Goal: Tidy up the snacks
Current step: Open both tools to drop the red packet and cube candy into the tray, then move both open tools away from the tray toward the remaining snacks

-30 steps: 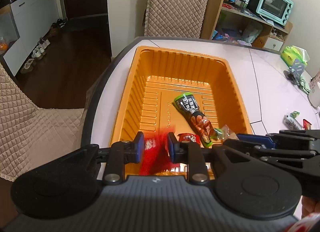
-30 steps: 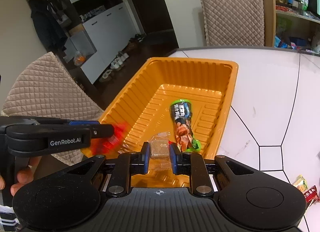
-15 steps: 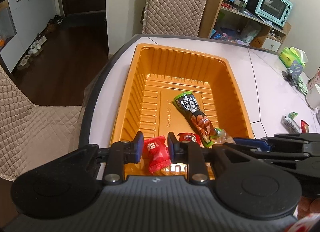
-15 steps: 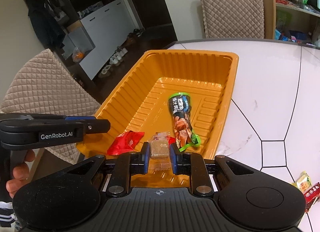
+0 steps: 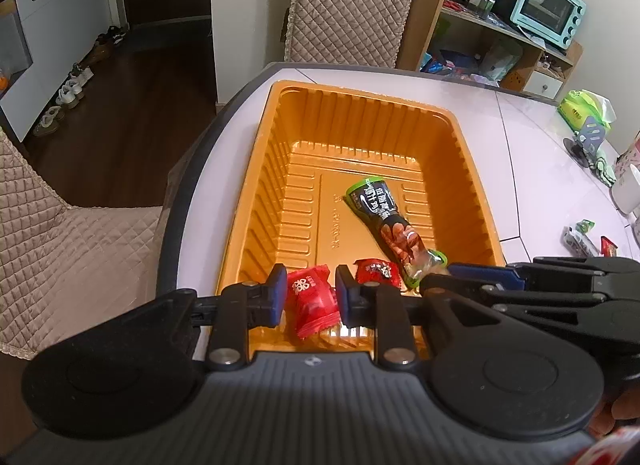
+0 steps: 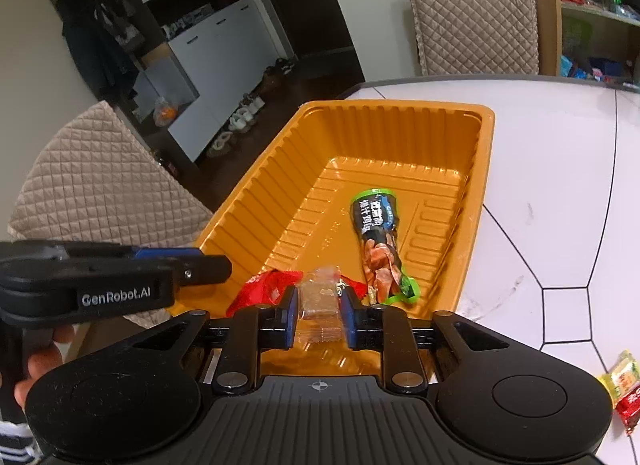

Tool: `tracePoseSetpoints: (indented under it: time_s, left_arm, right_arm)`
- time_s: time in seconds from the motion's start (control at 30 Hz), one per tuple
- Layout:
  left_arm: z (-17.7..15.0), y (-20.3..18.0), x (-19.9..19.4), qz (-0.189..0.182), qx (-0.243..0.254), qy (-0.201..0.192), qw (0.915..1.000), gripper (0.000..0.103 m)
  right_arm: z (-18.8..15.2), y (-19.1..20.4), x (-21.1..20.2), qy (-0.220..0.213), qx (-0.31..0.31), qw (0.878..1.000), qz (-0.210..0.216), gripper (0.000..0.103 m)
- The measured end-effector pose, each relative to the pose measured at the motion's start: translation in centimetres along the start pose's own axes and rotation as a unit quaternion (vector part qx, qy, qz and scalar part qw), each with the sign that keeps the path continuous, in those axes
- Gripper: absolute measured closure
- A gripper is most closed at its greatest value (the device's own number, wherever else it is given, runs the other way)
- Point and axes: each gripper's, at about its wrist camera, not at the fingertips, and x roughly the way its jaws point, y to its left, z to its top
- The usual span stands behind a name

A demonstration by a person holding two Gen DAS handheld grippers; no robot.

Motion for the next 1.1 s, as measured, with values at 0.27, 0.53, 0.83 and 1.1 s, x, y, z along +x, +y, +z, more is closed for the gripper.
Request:
tracePoseSetpoints:
  time_s: [0.27,0.53,0.83,1.1]
  left_arm:
    - [-0.3,-0.2,-0.6,0.004,0.002,0.0,1.0,0.071]
    - [-0.7,-0.7,-2.0,0.006,0.003,-0.005,1.0,0.064]
    - [-1.4,-1.6,-4.3,0.011,0.003,-0.017,0.9998,0.054]
    - [-2.6,-3.2,-6.3,0.011,0.005,-0.022,0.9997,0.05]
  right_arm:
    - [0.0,0.0,-1.0,-0.013,0.003,1.0,-0.009,0.052]
    - [-0.6,0.0,-2.8,-0.022,0.003,1.0,-0.018,0.042]
    - [-1.6,-0.1,-5.9,-0.042,0.009,0.999,-0.022,0.025]
    - [-3.1,-1.0,-9.5,-0.058,0.026,0.998,-0.024,0.018]
